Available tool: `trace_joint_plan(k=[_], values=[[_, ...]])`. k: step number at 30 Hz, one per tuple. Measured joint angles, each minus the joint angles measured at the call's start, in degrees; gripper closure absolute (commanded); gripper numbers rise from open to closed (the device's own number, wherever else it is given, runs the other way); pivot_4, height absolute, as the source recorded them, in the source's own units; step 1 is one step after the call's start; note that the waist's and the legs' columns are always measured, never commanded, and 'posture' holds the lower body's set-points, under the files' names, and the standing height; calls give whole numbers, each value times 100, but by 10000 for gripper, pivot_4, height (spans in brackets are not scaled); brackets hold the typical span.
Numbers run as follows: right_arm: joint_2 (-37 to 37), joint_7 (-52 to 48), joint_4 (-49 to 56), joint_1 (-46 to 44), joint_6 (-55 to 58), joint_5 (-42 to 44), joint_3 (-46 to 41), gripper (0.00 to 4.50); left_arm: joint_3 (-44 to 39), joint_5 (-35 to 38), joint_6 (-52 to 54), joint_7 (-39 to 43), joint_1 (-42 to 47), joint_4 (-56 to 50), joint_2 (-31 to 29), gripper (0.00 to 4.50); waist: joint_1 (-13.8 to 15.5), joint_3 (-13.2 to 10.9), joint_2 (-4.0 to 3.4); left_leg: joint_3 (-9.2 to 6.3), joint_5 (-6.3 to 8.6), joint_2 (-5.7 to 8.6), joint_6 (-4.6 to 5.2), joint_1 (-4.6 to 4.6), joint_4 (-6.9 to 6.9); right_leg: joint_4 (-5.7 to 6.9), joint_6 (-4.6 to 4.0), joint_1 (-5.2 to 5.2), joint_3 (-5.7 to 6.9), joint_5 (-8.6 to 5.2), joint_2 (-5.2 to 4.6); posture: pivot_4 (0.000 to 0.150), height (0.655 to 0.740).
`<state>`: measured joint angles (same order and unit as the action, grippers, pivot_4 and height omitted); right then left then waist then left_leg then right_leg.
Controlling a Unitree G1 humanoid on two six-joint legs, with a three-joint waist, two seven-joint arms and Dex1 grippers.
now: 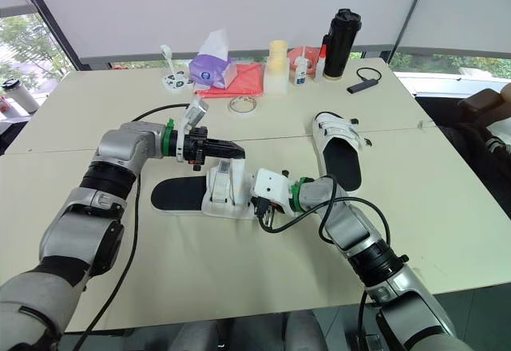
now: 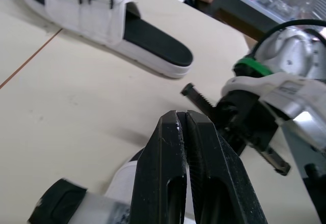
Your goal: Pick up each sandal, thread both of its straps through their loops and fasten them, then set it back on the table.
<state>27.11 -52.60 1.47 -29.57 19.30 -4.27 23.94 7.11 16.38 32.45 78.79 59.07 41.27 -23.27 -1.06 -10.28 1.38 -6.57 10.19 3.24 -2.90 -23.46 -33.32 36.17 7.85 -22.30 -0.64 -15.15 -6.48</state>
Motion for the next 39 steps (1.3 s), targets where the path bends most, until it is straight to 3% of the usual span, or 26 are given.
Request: trace_joint_plan(k=[32,39], values=[[50,34,110,99,29,-73,0,45000,-165,-226,-756,-379,305,1272,318,44500,17,0,0,0,0,3,0,0,-7,1,3,5,0,0,0,1500,7400],[50,33,111,101,28,-110,0,45000,18,-694,-1402,-467,344,1542,433,44500,23,1,1,0,0,3,0,0,-15,2,4,10,1,1,0,1500,7400]])
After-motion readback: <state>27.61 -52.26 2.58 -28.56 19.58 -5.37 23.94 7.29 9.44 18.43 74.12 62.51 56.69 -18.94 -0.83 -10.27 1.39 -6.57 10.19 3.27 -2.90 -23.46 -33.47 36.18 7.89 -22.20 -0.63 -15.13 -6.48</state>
